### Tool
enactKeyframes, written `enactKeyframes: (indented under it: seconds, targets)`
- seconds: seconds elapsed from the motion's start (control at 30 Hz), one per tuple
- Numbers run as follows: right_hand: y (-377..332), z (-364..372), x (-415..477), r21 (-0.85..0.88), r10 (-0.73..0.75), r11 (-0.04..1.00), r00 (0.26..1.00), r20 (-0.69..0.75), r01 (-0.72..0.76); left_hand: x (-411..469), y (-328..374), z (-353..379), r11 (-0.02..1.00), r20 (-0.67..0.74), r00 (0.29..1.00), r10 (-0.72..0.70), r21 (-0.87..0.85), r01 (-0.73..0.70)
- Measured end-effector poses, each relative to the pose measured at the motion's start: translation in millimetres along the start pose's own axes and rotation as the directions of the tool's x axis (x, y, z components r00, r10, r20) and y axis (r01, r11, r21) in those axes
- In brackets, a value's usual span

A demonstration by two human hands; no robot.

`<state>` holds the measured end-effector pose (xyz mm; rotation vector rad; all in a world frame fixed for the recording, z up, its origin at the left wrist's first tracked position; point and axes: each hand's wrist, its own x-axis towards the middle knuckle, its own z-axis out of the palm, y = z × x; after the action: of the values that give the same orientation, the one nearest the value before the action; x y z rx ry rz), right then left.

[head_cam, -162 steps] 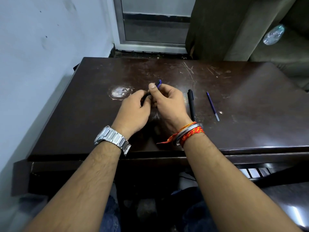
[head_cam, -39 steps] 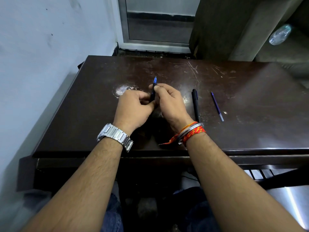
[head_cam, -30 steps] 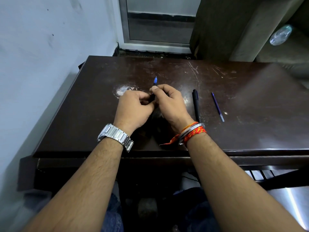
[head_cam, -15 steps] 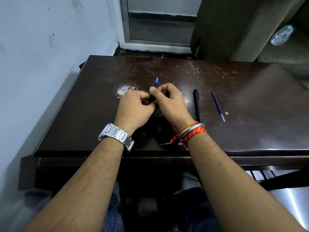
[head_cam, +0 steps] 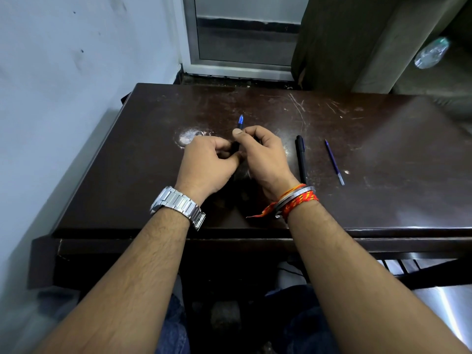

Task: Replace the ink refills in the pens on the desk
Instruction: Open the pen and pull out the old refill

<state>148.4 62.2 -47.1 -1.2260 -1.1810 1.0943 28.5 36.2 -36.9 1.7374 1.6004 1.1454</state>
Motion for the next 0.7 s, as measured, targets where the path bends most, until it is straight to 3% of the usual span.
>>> enactKeyframes:
  seconds: [0.43,0.5,0.57,0.63,0.7]
  targets:
    - [-7.3,5.4,-3.9,0.201,0.094,0.975,0.995,0.026,-0.098,1.4,0.9,-3.7,0.999,0.013,1.000,-0.025,-0.023,0.026]
    - [-8.9,-0.3,-1.5,0.088,0.120,0.989,0.993,-0.016,-0.118,2.3,-1.0,-4.7,0.999,-0.013,0.998,-0.055,-0.003,0.055]
    - [-6.6,-9.1,0.1,-0.189,0.096,0.977,0.995,-0.031,-0.100,3.5,-3.3,-4.5,0.996,-0.058,0.994,-0.089,0.020,0.091]
    - [-2.6,-13.8,-3.9,-0.508,0.026,0.861,0.999,0.018,-0.013,4.2,-4.2,-4.5,0.992,-0.072,0.989,-0.128,-0.006,0.128]
    - [1.2,-12.8,-9.7,-0.628,-0.005,0.778,0.999,0.033,0.025,3.9,-4.1,-4.0,0.990,-0.056,0.989,-0.139,-0.012,0.139]
